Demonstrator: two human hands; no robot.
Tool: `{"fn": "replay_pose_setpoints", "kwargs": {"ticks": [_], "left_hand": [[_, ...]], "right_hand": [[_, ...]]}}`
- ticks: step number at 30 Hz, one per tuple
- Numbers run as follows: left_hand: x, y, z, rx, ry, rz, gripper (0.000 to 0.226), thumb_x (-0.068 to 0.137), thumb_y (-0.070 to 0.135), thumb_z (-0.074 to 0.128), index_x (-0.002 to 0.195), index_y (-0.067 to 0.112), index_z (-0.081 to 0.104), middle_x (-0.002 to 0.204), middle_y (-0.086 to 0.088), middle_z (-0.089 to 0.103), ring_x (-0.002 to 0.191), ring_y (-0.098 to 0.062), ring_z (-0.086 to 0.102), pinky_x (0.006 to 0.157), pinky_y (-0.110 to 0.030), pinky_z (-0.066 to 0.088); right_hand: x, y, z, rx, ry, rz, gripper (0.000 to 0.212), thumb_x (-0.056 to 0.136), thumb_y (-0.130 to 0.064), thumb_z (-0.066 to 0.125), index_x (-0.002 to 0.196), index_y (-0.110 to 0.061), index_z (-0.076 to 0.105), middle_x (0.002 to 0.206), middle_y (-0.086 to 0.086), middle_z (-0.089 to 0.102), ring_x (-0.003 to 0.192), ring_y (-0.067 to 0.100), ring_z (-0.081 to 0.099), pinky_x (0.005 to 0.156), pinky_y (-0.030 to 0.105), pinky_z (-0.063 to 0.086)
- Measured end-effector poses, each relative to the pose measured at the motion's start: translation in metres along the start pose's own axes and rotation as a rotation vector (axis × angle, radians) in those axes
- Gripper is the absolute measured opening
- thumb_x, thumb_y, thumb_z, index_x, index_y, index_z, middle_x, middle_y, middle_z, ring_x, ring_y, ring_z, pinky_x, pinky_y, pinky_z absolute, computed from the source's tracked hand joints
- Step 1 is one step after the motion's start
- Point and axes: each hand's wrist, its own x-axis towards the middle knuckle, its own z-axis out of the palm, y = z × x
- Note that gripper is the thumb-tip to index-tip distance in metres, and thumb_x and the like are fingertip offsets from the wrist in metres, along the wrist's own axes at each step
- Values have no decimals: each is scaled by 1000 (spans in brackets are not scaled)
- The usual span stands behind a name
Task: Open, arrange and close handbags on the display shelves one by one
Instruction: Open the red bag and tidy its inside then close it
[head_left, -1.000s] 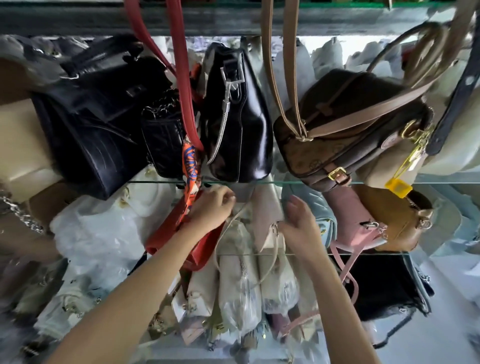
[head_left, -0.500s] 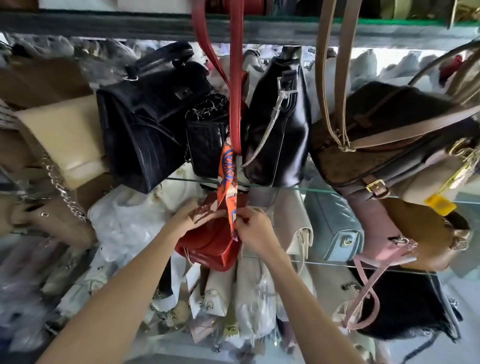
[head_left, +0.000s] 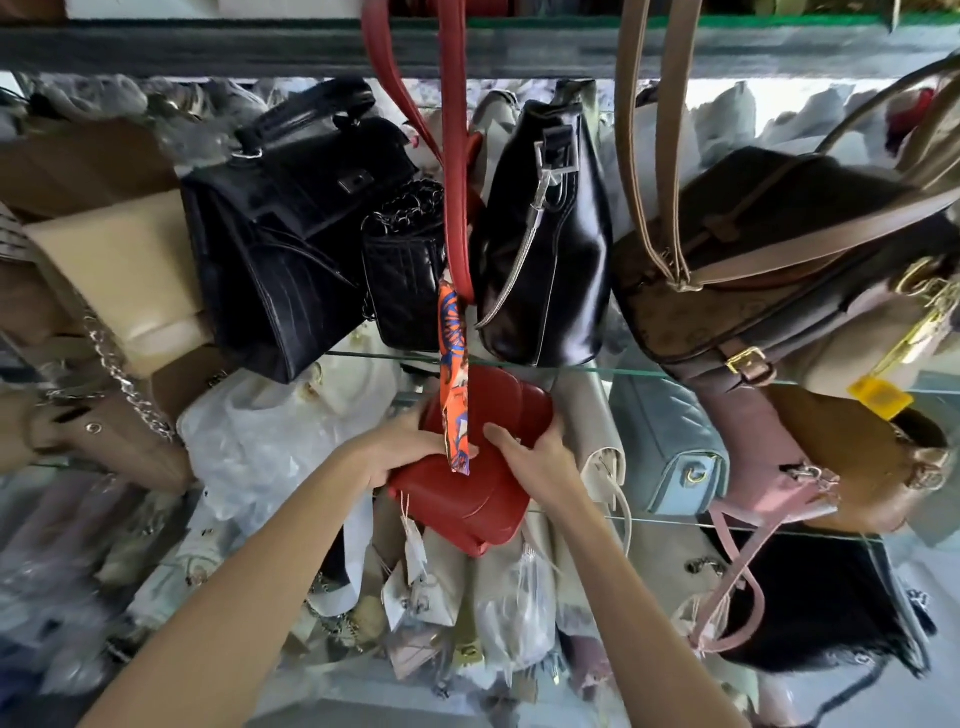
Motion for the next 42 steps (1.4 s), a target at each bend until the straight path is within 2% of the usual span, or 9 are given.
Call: {"fn": "replay_pose_setpoints", "kwargs": {"ticks": [7,11,16,20,26,29,32,34,42], "left_hand": [[-7,24,-13,341,-40,158,89,68,44,87,145,19,51,123,-2,69,102,-14,69,88,-29,59],[-26,43,-13,601,-73,327,32,94,7,70,113,27,55,106,18,59,94,6,54,75,0,42],[-47,50,-11,635,-153,497,40,80,26,73,94,30,36,87,14,42,73,9,46,72,-12,40],[-56,60,2,672,-241,530,24,89,12,76,80,26,59,78,19,61,70,9,53,70,-11,42],[-87,51,32,-104,-371,433,54,35,65,96,80,36,84,89,13,79,82,1,74,71,-15,56],[-78,9,60,-477,-153,403,37,89,43,74,54,30,75,62,17,72,58,10,67,58,-8,52],[-95,-15,83,-480,101,344,17,99,52,63,88,41,55,90,39,57,82,38,47,96,6,31],[-111,-15,105,-406,28,374,59,70,78,75,114,41,59,121,21,65,118,10,60,115,-29,40],[-162,12,214,-395,260,508,61,71,37,93,121,51,60,117,11,75,106,-9,72,97,-38,57]], "right_hand": [[-18,17,-11,486,-165,62,36,79,-23,88,108,-8,74,95,9,80,86,25,78,72,49,65],[-41,22,-10,641,-196,12,46,77,-5,87,117,-10,65,104,11,80,97,31,77,82,56,63],[-70,32,-11,703,-129,-58,48,78,3,84,117,-16,64,106,11,79,97,33,75,84,62,60],[-95,52,-12,790,-90,-44,71,65,-8,90,127,-8,58,112,15,77,98,31,75,81,59,61],[-132,74,-32,1017,-2,4,58,61,0,80,115,1,59,95,11,78,84,24,76,67,40,63],[-147,76,-49,989,77,-44,63,63,-3,82,121,-4,57,102,7,79,94,25,76,73,38,63],[-158,75,-68,951,172,-52,62,70,-3,88,124,-7,58,116,14,74,104,29,74,76,40,62],[-163,77,-80,969,203,-52,54,78,3,83,125,-6,58,118,16,74,106,31,74,76,39,63],[-200,101,-136,1022,168,-63,43,83,6,76,123,-4,63,112,15,76,101,29,74,75,33,60]]}}
